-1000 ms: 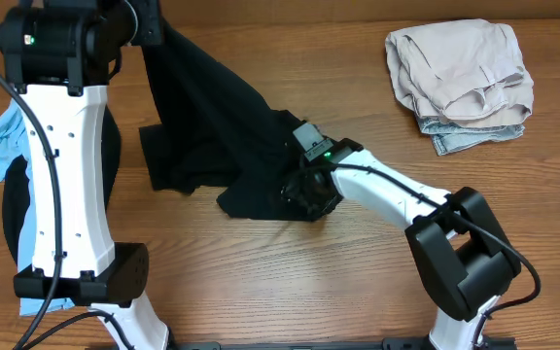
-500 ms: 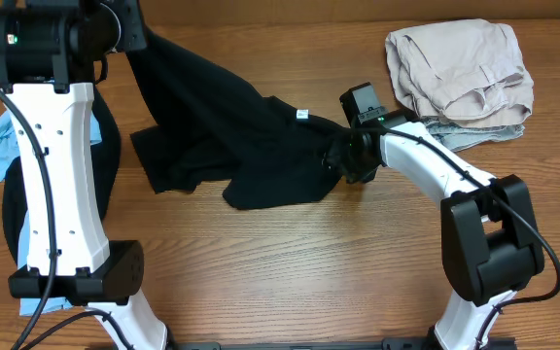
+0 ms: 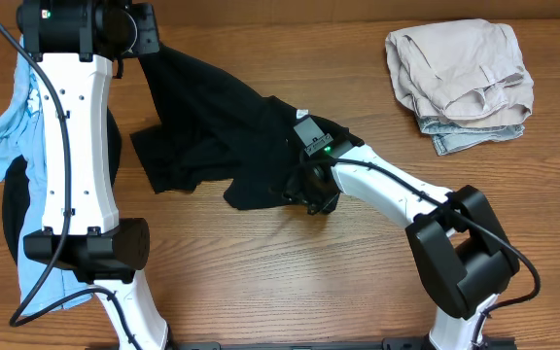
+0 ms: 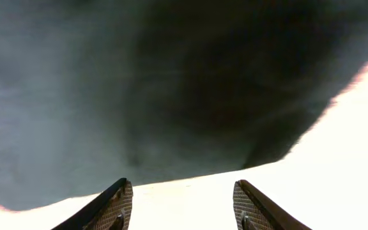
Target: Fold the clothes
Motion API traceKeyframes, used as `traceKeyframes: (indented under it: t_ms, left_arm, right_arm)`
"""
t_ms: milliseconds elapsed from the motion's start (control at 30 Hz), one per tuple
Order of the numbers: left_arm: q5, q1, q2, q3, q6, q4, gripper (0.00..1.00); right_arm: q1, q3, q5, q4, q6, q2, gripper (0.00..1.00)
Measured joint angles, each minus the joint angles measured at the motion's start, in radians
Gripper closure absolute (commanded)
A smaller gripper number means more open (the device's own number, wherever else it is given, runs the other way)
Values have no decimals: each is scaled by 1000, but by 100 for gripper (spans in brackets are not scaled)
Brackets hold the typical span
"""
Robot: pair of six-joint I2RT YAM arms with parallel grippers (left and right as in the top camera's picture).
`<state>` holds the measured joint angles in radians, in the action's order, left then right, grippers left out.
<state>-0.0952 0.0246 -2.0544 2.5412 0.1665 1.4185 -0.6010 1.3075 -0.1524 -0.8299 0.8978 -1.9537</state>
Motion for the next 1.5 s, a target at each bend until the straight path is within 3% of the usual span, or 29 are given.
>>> traceKeyframes:
  t_ms: [233, 433, 533, 600, 633, 767, 933, 1133, 1267, 1500]
  left_arm:
    - [0, -12, 0, 0, 0, 0, 96]
    - [0, -13, 0, 0, 0, 7, 96]
    - [0, -13, 0, 0, 0, 11, 96]
    - [0, -13, 0, 0, 0, 14, 96]
    - [0, -13, 0, 0, 0, 16, 96]
    - [0, -14, 0, 0, 0, 18, 96]
    - [0, -19, 1, 0, -1, 19, 96]
    - [0, -53, 63, 0, -1, 34, 96]
    - [-5, -60, 147, 3, -12, 93, 96]
    - [-7, -60, 157, 17, -13, 140, 96]
  right_arm:
    - [32, -6, 42, -20, 32, -5, 46]
    - [38, -6, 63, 8, 42, -17, 59]
    - [38, -6, 63, 14, 45, -35, 70]
    - [38, -6, 61, 17, 36, -35, 95]
    - [39, -6, 59, 17, 29, -36, 96]
    - [48, -4, 49, -20, -1, -37, 96]
    - [113, 34, 44, -196, -99, -8, 96]
    - [235, 95, 34, -435, -232, 237, 96]
    - [244, 113, 11, -566, -301, 394, 96]
    - [240, 113, -21, -573, -375, 428, 96]
